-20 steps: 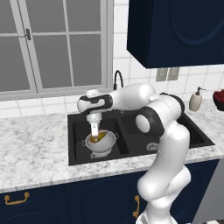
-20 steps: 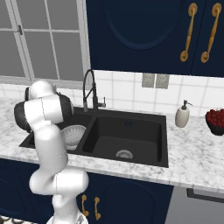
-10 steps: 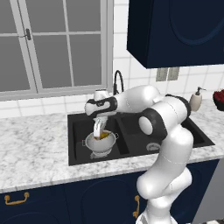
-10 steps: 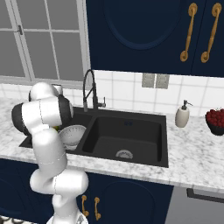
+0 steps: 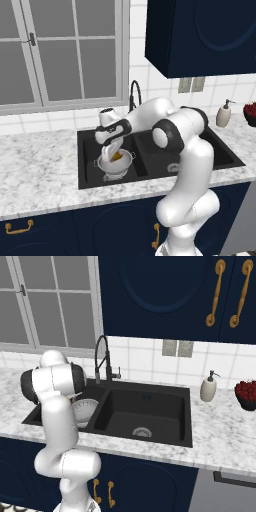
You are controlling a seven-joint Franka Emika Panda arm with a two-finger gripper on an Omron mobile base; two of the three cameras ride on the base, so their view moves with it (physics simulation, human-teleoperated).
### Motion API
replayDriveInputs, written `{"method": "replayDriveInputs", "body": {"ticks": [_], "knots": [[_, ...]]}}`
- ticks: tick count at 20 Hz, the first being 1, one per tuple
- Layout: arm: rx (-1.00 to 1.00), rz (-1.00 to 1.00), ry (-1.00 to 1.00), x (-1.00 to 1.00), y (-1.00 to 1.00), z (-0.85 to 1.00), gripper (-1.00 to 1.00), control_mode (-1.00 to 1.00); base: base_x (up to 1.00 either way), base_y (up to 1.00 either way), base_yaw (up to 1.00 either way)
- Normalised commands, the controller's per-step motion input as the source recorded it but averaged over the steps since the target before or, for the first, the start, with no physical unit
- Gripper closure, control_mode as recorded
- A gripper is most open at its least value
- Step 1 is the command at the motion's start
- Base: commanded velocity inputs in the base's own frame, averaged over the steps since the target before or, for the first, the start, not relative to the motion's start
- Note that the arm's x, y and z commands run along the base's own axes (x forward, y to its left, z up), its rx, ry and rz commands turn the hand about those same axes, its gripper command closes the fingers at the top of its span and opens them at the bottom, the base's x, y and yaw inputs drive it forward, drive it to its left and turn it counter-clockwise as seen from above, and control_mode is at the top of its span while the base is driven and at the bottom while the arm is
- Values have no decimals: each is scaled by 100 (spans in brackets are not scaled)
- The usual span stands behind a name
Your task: Put the colander in the sink, put the pear in the colander, and turn on the sink faucet and pour water over the colander.
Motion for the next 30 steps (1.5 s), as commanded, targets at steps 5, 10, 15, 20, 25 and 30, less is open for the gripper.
{"method": "replayDriveInputs", "body": {"ticks": [5, 10, 15, 20, 25, 30], "knots": [[-15, -16, -2, 46, -3, -39, 100, -100, 0, 0, 0], [-10, -17, 0, 52, -6, -37, 100, -100, 0, 0, 0], [-9, -16, 0, 45, 0, -39, 100, -100, 0, 0, 0], [-10, -16, -3, 18, -9, -39, 100, -100, 0, 0, 0], [-8, -13, -9, 0, -28, -31, 100, -100, 0, 0, 0], [-5, -11, -9, 0, -10, -23, -100, -100, 0, 0, 0]]}}
